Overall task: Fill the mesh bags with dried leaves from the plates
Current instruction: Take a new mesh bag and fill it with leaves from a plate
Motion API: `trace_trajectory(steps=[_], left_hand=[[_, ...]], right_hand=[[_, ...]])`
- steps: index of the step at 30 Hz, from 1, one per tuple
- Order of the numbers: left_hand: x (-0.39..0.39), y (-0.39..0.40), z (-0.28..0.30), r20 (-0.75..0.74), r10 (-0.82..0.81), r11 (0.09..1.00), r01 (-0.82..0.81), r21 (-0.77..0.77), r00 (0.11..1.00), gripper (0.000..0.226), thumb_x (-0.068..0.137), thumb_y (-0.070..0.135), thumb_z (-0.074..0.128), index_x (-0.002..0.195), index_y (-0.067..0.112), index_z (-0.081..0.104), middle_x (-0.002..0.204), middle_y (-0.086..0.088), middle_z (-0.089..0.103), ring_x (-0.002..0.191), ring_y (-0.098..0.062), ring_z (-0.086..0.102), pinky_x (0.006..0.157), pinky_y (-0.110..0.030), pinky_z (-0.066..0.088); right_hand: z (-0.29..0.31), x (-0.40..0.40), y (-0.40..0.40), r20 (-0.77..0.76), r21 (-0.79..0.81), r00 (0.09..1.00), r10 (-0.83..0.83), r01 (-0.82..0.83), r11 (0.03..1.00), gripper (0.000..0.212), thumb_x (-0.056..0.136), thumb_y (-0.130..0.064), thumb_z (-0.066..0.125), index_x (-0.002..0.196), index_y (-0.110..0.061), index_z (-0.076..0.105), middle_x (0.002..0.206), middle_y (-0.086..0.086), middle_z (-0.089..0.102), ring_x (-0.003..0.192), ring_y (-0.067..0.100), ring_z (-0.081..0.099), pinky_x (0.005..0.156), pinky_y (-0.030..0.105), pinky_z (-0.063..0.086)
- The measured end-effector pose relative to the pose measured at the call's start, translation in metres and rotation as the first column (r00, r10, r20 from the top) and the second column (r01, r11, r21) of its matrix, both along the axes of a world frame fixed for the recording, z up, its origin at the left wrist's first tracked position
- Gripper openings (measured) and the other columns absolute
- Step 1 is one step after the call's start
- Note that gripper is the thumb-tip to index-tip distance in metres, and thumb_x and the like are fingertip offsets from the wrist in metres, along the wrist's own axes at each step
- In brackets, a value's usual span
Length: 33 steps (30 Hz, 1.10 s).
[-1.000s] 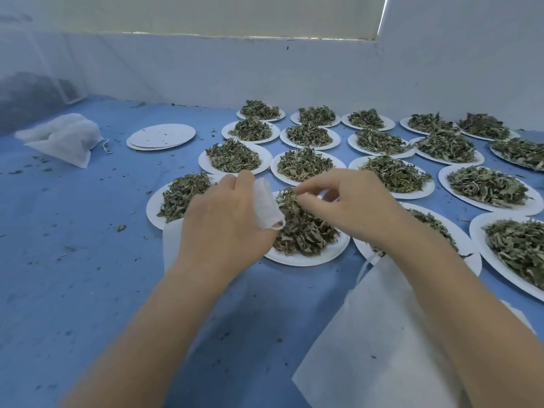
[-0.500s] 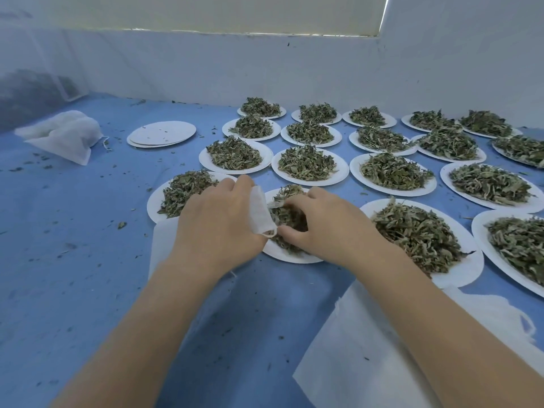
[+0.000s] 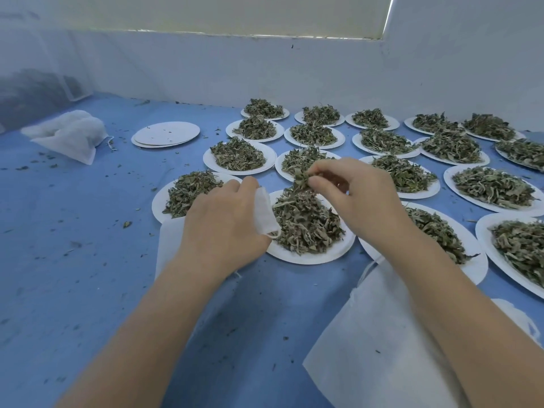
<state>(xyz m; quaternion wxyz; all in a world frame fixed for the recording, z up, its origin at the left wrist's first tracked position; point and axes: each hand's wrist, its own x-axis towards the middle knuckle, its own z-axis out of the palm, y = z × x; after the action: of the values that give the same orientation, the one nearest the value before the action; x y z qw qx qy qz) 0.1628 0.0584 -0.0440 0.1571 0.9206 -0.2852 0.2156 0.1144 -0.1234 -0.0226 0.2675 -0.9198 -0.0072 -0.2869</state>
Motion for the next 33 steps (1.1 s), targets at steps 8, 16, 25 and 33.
trace_trajectory(steps=[8, 16, 25, 33], left_hand=[[-0.003, -0.005, -0.001, 0.049, -0.022, 0.995, 0.027, -0.098, 0.999, 0.044, 0.067, 0.028, 0.073, 0.103, 0.011, 0.054, 0.089, -0.005, 0.061, 0.079, -0.03, 0.056, 0.064, -0.034, 0.041], [-0.01, -0.015, 0.001, 0.156, -0.122, 0.979, 0.144, -0.141, 0.98, 0.03, 0.063, 0.021, 0.057, 0.084, 0.0, 0.061, 0.071, -0.013, 0.06, 0.06, -0.034, 0.057, 0.053, -0.039, 0.047], [-0.003, -0.004, 0.0, -0.135, -0.022, 0.994, 0.007, -0.109, 0.991, 0.045, 0.072, 0.04, 0.063, 0.108, 0.025, 0.042, 0.1, 0.004, 0.054, 0.09, -0.025, 0.054, 0.062, -0.03, 0.034], [-0.004, -0.006, 0.0, -0.161, -0.018, 0.999, 0.011, -0.044, 0.987, 0.049, 0.07, 0.041, 0.064, 0.107, 0.021, 0.04, 0.098, 0.002, 0.051, 0.09, -0.026, 0.053, 0.064, -0.031, 0.037]], right_hand=[[0.003, -0.004, 0.02, -0.01, -0.107, 0.964, 0.266, -0.266, 0.958, 0.009, 0.085, -0.01, 0.067, 0.091, -0.009, 0.072, 0.081, 0.007, 0.064, 0.066, 0.0, 0.045, 0.069, 0.009, 0.036], [0.001, -0.002, 0.035, -0.249, 0.06, 0.915, 0.318, -0.313, 0.948, 0.01, 0.082, -0.002, 0.059, 0.076, -0.005, 0.067, 0.05, -0.001, 0.043, 0.055, 0.01, 0.032, 0.053, 0.025, 0.028], [0.005, -0.005, 0.004, -0.458, -0.157, 0.889, 0.004, -0.085, 0.984, 0.04, 0.067, -0.058, 0.071, 0.102, -0.039, 0.066, 0.085, -0.014, 0.06, 0.074, 0.0, 0.053, 0.065, 0.021, 0.045], [-0.003, 0.001, 0.016, -0.531, -0.339, 0.842, -0.09, -0.114, 0.934, 0.025, 0.078, -0.035, 0.067, 0.101, -0.028, 0.07, 0.065, -0.013, 0.051, 0.071, 0.009, 0.048, 0.055, 0.016, 0.039]])
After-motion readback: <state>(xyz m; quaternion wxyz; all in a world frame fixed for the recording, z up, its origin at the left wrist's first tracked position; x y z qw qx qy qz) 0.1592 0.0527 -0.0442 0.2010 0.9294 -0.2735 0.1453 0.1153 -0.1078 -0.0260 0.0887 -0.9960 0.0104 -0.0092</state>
